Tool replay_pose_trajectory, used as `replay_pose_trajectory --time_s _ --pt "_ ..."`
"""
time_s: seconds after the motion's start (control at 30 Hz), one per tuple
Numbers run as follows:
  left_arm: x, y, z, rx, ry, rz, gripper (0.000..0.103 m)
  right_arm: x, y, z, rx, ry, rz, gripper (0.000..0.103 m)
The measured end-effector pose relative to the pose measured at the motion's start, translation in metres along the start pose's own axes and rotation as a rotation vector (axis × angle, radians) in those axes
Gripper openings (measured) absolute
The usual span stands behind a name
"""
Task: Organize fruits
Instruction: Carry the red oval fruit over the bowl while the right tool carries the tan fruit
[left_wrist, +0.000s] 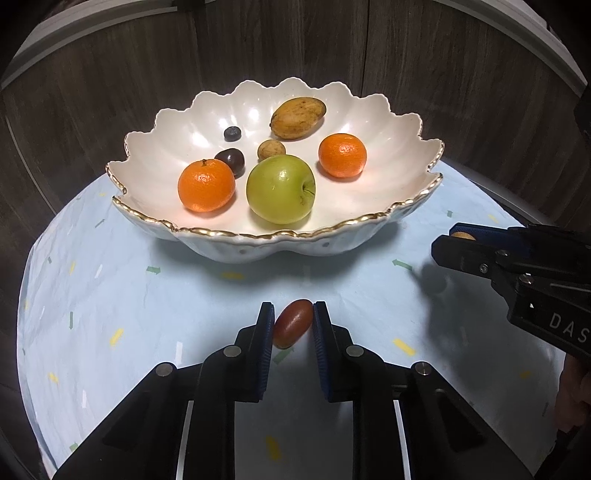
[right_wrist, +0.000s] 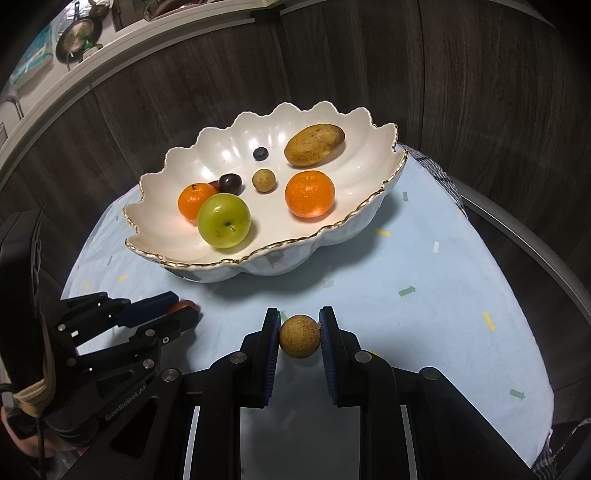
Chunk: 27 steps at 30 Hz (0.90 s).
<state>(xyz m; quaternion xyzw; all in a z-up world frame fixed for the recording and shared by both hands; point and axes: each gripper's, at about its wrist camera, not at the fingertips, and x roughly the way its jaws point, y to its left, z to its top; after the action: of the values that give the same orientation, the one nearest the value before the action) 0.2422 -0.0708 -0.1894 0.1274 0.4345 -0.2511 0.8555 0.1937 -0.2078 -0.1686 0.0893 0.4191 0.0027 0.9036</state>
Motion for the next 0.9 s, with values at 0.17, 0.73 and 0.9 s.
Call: replay_pose_trajectory --time_s 0.17,0.73,0.9 --pt "-0.009 -0.001 -0.001 -0.004 -0.006 0.007 0.021 -0.006 0.002 0.001 -0.007 -0.011 0.005 0.023" --pt "-0.057 -0.001 0.000 -0.039 -0.055 0.049 0.021 -0.038 0.015 0.007 -0.030 -0.071 0.023 0.023" --pt "-0.070 0.001 0.006 -0.064 -0.072 0.066 0.021 -0.049 0.016 0.013 -0.029 -0.092 0.032 0.023"
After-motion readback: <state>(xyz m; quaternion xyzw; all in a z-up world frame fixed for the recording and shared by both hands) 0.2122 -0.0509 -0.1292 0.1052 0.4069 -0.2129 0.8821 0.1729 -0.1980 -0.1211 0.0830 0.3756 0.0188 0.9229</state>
